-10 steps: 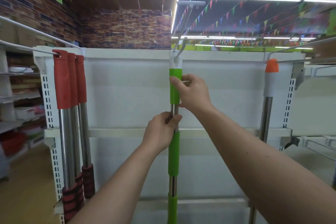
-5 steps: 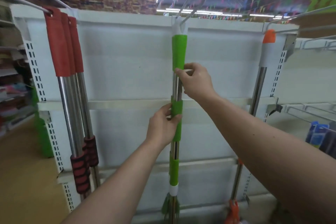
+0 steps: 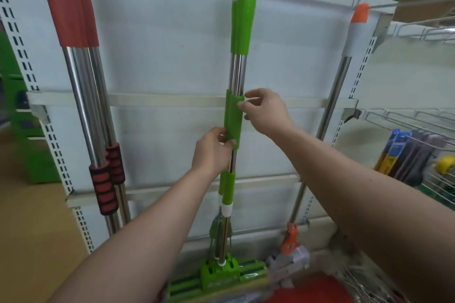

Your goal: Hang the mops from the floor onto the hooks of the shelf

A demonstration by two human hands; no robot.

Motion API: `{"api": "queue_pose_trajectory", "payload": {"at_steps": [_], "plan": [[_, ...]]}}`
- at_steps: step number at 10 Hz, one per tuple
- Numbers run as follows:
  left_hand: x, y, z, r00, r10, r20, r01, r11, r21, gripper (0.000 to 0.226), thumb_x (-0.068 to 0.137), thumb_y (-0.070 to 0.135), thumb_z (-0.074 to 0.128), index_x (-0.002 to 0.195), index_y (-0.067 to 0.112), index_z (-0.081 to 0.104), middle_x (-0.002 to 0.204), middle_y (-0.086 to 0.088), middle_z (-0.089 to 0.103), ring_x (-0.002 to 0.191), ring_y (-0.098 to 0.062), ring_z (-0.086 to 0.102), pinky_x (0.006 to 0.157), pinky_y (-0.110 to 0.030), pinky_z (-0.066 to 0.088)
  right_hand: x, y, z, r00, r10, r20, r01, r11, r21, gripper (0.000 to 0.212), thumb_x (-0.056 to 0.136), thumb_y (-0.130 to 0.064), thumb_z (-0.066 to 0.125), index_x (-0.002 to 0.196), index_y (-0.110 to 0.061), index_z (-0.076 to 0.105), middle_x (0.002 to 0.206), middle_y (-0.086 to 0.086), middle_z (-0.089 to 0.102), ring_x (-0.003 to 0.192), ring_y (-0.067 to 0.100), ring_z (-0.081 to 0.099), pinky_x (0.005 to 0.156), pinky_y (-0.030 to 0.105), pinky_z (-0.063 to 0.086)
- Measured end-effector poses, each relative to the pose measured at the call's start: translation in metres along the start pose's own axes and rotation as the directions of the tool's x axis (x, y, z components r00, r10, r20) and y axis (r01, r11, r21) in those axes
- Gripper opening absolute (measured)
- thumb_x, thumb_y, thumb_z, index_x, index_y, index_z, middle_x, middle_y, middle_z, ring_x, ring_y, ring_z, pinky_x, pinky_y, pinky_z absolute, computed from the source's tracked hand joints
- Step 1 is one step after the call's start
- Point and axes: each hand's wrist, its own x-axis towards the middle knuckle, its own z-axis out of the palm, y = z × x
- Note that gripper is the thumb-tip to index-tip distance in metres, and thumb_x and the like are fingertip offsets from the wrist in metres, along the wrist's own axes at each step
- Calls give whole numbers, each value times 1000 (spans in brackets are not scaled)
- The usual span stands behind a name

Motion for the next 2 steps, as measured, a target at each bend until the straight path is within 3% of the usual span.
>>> {"api": "queue_pose_trajectory", "payload": {"at_steps": [1,2], "plan": [[-9,-8,1,999,-30,13,30,1000,10,26,94,25,64,119,19,68,103,3,69,96,-21,61,85,-26,44,-11,14,0,998,47,34,-46,999,-28,36,92,-35,70,124,-20,66,117,0,73,101,24,74,75,38,59],[-20,-16,2,998,-56,8,56,998,28,30,93,29,65,122,19,66,105,2,71,97,-19,62,86,-28,45,-25,27,-2,996,73,57,-71,997,-37,35,93,-34,69,123,-18,67,113,0,73,93,22,76,70,34,58]]}}
